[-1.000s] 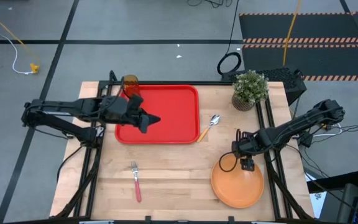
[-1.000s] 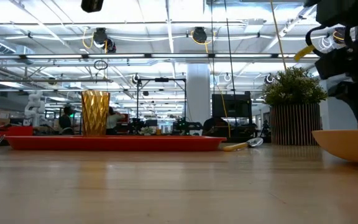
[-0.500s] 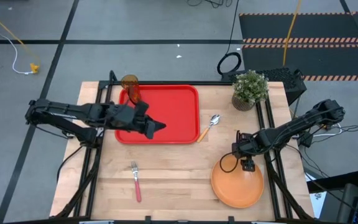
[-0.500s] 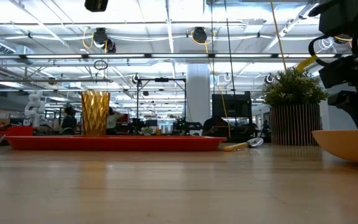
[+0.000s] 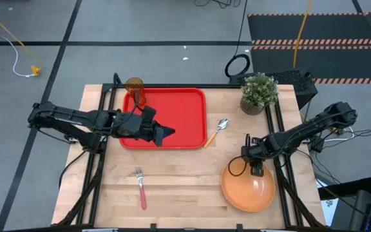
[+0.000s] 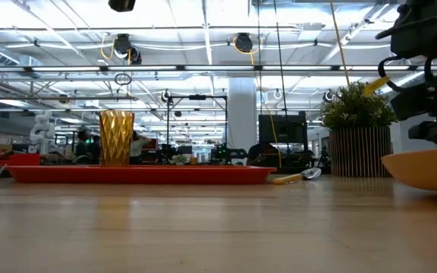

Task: Pick and place plate/cup/fork/spoon on tray
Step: Put the orange plate on the red tray to the bottom right of the orange cup

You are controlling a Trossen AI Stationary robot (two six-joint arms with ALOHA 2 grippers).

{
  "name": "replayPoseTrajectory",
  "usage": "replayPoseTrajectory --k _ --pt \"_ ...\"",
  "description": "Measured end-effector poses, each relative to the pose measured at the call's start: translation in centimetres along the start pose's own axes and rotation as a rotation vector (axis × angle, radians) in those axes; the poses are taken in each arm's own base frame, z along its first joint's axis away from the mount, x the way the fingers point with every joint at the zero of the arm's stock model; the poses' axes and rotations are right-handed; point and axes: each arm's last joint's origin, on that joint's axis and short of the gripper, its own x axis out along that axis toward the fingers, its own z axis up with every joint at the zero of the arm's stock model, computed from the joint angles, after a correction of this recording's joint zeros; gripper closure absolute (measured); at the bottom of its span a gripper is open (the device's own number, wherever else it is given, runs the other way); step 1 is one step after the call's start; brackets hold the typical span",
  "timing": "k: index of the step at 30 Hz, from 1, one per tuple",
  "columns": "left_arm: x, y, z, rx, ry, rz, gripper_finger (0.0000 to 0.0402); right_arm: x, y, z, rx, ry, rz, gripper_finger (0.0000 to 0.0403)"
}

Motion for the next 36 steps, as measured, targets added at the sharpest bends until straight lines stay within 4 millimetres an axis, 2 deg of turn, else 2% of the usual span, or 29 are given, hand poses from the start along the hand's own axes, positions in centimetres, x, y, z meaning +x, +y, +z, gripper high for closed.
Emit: replayPoseTrajectory --k 5,7,14,27,32,36 --pt "0.0 -0.4 0.3 -0.004 -0.028 -0.038 0.0371 0.0 0.3 0.1 0.092 0.017 0.061 0.0379" --pt "-0.1 -0.4 0.6 -0.001 -0.044 -0.051 0.0371 0.0 0.4 0.2 0.128 0.029 0.105 0.0393" --pt "-0.7 -0.7 2.2 0.029 -0.154 -0.105 0.0371 -1.2 1.3 1.0 0.329 0.006 0.192 0.0399" --pt "-2.2 -0.2 3.5 0.142 -0.201 -0.097 0.0371 -7.7 3.9 5.0 0.717 -0.216 0.332 0.0402" --pt "-2.8 0.0 4.2 0.172 -0.23 -0.095 0.0371 -10.4 3.8 6.7 0.807 -0.329 0.378 0.0402" --pt "-3.3 0.3 5.0 0.195 -0.264 -0.081 0.0371 -11.9 2.9 7.8 0.922 -0.435 0.379 0.0403"
